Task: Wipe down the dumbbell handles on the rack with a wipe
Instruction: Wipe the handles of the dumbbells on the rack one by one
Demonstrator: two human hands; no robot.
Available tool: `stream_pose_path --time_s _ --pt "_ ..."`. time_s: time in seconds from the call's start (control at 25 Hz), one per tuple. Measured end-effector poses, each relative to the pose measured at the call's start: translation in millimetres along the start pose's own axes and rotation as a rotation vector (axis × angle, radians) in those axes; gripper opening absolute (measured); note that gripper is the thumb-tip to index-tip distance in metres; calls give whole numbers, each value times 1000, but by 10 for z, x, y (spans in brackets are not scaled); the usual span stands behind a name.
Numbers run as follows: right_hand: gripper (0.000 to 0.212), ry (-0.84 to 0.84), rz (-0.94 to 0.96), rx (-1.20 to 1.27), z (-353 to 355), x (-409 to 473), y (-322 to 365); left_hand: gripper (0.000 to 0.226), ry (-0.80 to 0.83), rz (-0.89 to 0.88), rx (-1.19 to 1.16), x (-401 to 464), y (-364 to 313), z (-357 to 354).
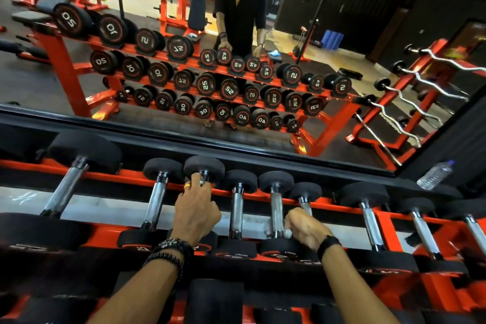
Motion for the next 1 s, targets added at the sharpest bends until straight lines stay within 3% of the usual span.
stream_pose_path --time_s 0.12,0.24,0.32,0.48,0.56,0.68,0.84,1.0 --pt "20 -67 56 -192 72 61 42 15 -9 0 15 6 3 9" --pt "23 -40 27 -105 -3 18 21 15 6 -10 -7 1 1 10" --pt "13 -63 53 -23 -49 28 -53 14 -2 -4 -9 -1 16 17" --pt "25 -396 240 -135 9 -24 -204 14 -10 4 1 -1 2 25" --pt "23 -460 319 -102 -22 -90 -252 15 -10 1 1 -5 0 26" --pt "22 -494 396 -93 -58 -63 -250 16 -6 2 8 3 -1 20" --pt "14 -525 590 -305 -114 98 32 16 7 11 31 -7 -13 40" --pt "21 -527 609 -392 -127 84 149 15 0 14 10 -12 -8 48"
Point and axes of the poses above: each hand's wrist, its own x-axis towards the middle knuckle, its own z-axis out of the back of the hand, y = z × x, the point moved 3 cm from there along x, towards the middle knuckle, and after that the axes turned 4 degrees about z, right-handed, at the moved point
